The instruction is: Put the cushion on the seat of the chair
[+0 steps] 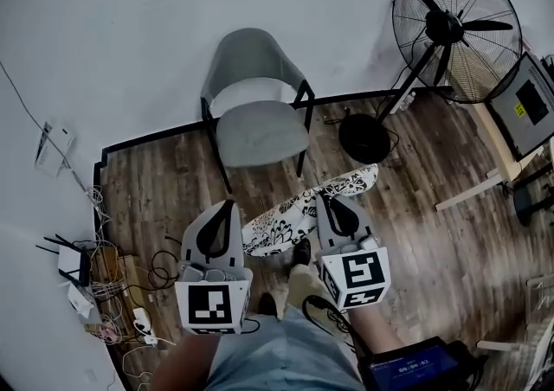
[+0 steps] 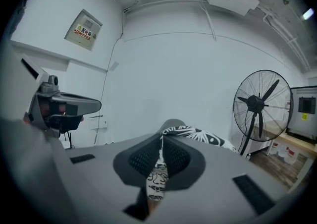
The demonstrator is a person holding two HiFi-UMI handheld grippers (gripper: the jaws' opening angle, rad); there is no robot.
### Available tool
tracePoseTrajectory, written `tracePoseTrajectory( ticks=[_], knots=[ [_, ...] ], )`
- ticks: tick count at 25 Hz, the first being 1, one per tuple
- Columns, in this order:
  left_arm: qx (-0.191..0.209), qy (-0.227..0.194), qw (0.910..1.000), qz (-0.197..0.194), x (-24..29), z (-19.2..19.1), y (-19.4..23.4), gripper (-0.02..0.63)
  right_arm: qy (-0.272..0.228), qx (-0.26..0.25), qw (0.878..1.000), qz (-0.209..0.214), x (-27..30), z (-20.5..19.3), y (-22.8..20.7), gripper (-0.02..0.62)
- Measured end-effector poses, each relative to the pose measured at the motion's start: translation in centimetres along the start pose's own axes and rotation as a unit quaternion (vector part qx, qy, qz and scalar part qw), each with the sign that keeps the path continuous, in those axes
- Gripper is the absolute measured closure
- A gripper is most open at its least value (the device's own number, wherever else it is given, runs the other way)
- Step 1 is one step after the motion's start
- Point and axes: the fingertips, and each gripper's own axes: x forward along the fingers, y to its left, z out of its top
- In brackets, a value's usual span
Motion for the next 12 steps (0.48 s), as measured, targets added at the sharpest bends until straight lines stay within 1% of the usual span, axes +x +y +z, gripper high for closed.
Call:
tracePoseTrajectory(
  ticks=[3,7,12],
  knots=[
    [-0.001,0.013,0.9999,-0.001,2.3,-0.7,0.2,0.597,0.001,0.004,1.0,0.0,2.0,-0.4,-1.3,0.581],
    [-0.006,0.032,0.9995,0.0,6.9,-1.2,-0.2,0.597,0.011,0.013,1.0,0.006,5.2,-1.1,-4.2,0.581],
    [0.018,0.052,0.9984,0.008,14.2,-1.5,0.1,0.597,0.02,0.028,0.999,0.025,10.3,-1.1,-8.7,0.581]
  ],
)
